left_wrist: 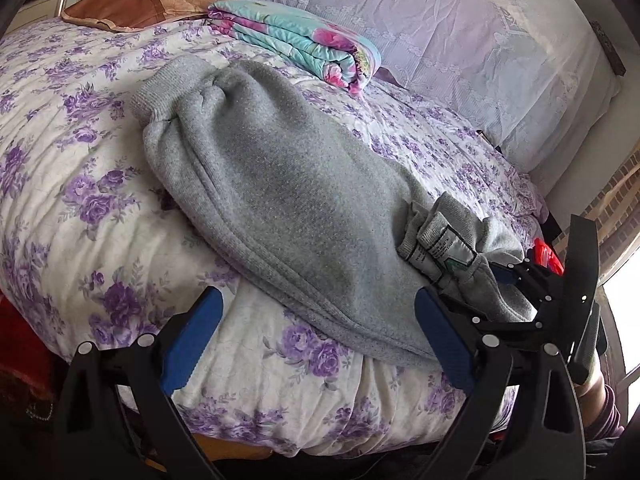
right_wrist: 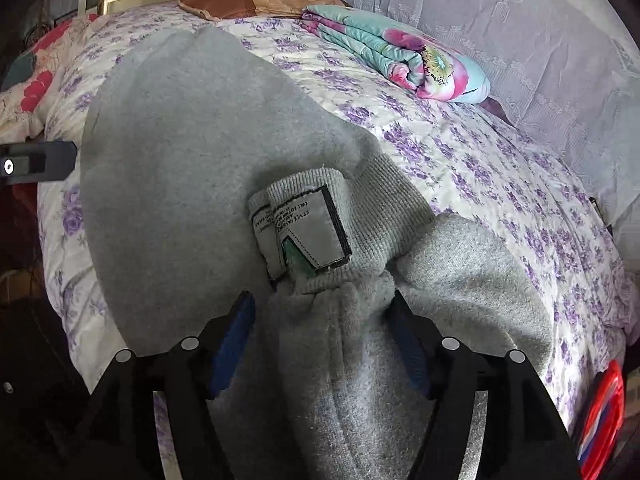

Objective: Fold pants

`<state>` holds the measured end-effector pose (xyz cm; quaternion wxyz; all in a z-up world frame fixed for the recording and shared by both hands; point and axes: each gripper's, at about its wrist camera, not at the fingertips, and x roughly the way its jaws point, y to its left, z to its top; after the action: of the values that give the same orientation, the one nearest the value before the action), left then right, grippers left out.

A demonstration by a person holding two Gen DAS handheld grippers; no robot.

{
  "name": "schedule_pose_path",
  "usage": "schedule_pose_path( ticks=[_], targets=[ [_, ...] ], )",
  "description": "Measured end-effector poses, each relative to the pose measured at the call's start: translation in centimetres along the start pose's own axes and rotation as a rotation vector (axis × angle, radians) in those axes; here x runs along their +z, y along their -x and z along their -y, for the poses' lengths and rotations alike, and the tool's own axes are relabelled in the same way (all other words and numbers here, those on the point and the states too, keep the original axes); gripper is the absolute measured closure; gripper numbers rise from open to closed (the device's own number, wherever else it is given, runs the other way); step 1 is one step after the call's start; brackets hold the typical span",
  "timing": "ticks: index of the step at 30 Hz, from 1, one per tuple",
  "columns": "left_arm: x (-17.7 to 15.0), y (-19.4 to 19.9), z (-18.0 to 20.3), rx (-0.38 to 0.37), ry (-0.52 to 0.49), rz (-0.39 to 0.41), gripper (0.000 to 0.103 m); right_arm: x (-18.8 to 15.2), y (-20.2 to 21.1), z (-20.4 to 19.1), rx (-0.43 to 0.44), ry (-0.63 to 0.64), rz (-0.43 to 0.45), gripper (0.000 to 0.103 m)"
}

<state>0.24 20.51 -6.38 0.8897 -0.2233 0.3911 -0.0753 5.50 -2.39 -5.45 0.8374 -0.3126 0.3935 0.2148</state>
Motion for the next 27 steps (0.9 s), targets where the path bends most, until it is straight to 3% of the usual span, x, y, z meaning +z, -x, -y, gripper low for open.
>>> schedule_pose_path(
  ticks=[2,6,11,14,16,17,20,25,27],
  targets=[
    [0.0,-0.1,0.1,0.002,-0.004,-0.002,0.009,-0.2,-0.7,-0.3,-0.026,0.013,-0.005,0.039],
    [-0.1,0.1,0.1,-0.002,-0.001,-0.004,0.009,-0.2,-0.5,0.3,-0.076,-0.008,0.004,0.077],
    [-0.1,0.7,-0.3,-0.005,0.008,0.011,0.009,-2.1,1.9,2.1,-0.012,0.026,-0.024,0.082],
    [0.3,0.8,-0.6,-0.003,0.026,0.027,0.009,-2.7,2.1,2.0,0.049,0.043,-0.026,0.071],
    [0.7,0.7,-1.2,0.005,0.066,0.035,0.009,-2.6,1.2,1.3,0.06,0.023,0.001,0.046],
    [0.9,0.7,-1.6,0.008,0.096,0.038,0.009,-2.6,0.8,0.7,0.048,0.023,0.02,0.042],
    [1.7,1.0,-3.4,0.034,0.167,0.054,0.009,-2.5,1.5,-0.4,0.014,0.032,0.077,0.039],
    [4.6,-1.1,-5.7,-0.041,0.27,0.036,0.008,-3.7,6.4,0.2,0.117,-0.08,0.257,0.03],
    [6.0,-3.2,-6.3,-0.021,0.294,0.031,0.008,-4.3,7.3,1.1,0.151,-0.146,0.283,0.03]
  ],
)
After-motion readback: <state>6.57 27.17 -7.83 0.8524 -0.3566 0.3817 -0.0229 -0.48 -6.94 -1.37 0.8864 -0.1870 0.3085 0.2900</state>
